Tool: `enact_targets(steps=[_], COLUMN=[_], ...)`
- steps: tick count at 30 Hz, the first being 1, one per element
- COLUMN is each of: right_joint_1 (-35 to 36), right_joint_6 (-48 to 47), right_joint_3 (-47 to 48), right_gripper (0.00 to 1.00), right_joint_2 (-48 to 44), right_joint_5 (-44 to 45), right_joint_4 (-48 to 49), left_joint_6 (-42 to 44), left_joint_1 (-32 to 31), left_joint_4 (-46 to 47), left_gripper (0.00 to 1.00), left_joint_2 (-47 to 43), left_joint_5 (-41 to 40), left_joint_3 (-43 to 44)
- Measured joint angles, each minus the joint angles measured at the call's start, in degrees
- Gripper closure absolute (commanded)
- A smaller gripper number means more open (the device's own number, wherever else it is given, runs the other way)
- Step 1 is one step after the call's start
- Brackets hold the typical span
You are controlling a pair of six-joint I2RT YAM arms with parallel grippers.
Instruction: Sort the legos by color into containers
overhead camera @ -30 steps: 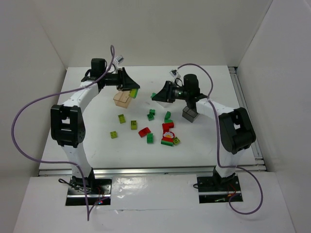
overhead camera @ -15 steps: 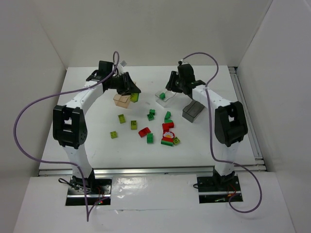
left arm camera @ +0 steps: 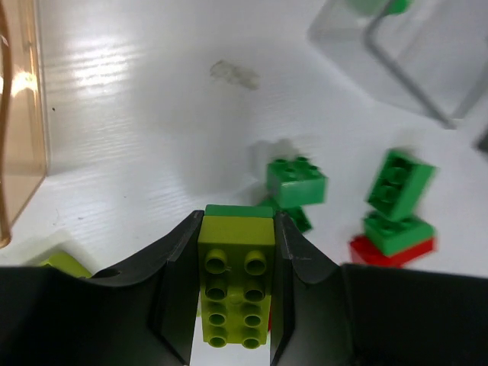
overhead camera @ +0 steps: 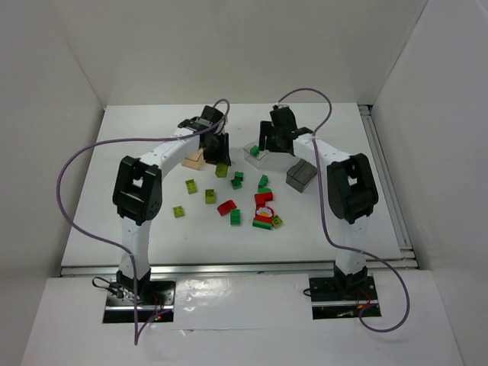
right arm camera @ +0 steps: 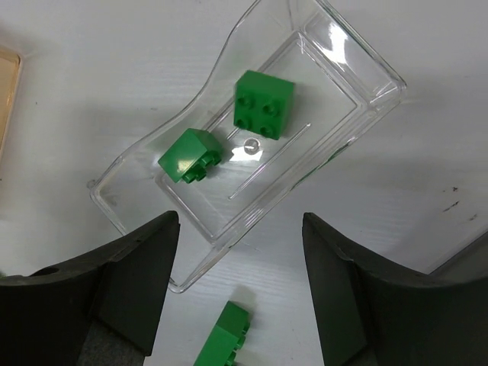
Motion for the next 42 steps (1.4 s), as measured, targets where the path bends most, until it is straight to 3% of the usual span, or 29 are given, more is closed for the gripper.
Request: enact_targets(steps=[4, 5, 6, 10, 13, 17, 21, 25, 30, 31, 34, 36, 39, 42], right_joint_1=[0.00, 0.00, 0.00, 0.00, 0.00, 0.00, 0.00, 0.02, 0.02, 0.02, 0.02, 0.02, 0.02, 0.02], right_joint_6=[-0.48, -0.55, -0.57, -0.33, 0.09, 0.31, 0.31, 0.31, 0.52, 0.57, 0.76, 0.81, 0.94, 0.94], right_joint_3=[-0.79, -1.38, -1.97, -5.09, -7.45, -9.33, -10.01, -10.16, -10.16, -10.16, -10.19, -10.19, -10.23, -10.29], right_gripper=[0.27, 0.27, 0.27, 0.26, 0.26, 0.26, 0.26, 0.26, 0.26, 0.26, 0.26, 0.26, 0.26, 0.26], right_joint_2=[-1.42, -2.16, -3.02, -7.30, -11.37, -15.34, -16.81, -16.83, -16.83, -16.83, -16.81, -16.81, -16.81, -16.81], right_joint_5=[0.22, 0.37, 0.46, 1.05, 1.51, 1.86, 1.88, 1.88, 1.84, 1.81, 1.77, 1.77, 1.64, 1.11], right_joint_4=[0.20, 0.37, 0.46, 0.72, 0.90, 0.85, 0.90, 0.85, 0.85, 0.85, 0.85, 0.85, 0.74, 0.59], left_joint_6=[0.83, 0.92, 0.98, 1.16, 1.18, 1.14, 1.20, 1.49, 2.64, 2.69, 2.73, 2.69, 2.62, 2.54], left_joint_1=[-1.57, -1.75, -1.88, -1.92, -2.03, -2.14, -2.21, -2.23, -2.23, -2.23, -2.23, -2.32, -2.56, -2.97], left_joint_4=[-2.08, -2.45, -2.75, -3.30, -3.32, -3.39, -3.34, -3.45, -3.63, -3.65, -3.74, -3.89, -4.68, -5.05], left_gripper=[1.00, 0.92, 0.69, 0.30, 0.22, 0.22, 0.34, 0.37, 0.54, 0.54, 0.39, 0.35, 0.36, 0.46], left_joint_2=[4.52, 5.29, 5.90, 6.86, 7.08, 7.13, 7.13, 6.97, 6.12, 6.12, 6.05, 6.01, 5.60, 4.81], left_joint_5=[-5.42, -6.29, -7.17, -8.74, -9.03, -9.51, -9.66, -10.27, -10.91, -11.04, -11.19, -11.45, -11.98, -12.52], left_joint_3=[-0.11, -0.11, -0.11, -0.11, -0.11, -0.11, -0.35, -1.90, -2.80, -2.78, -2.80, -2.89, -2.93, -2.97])
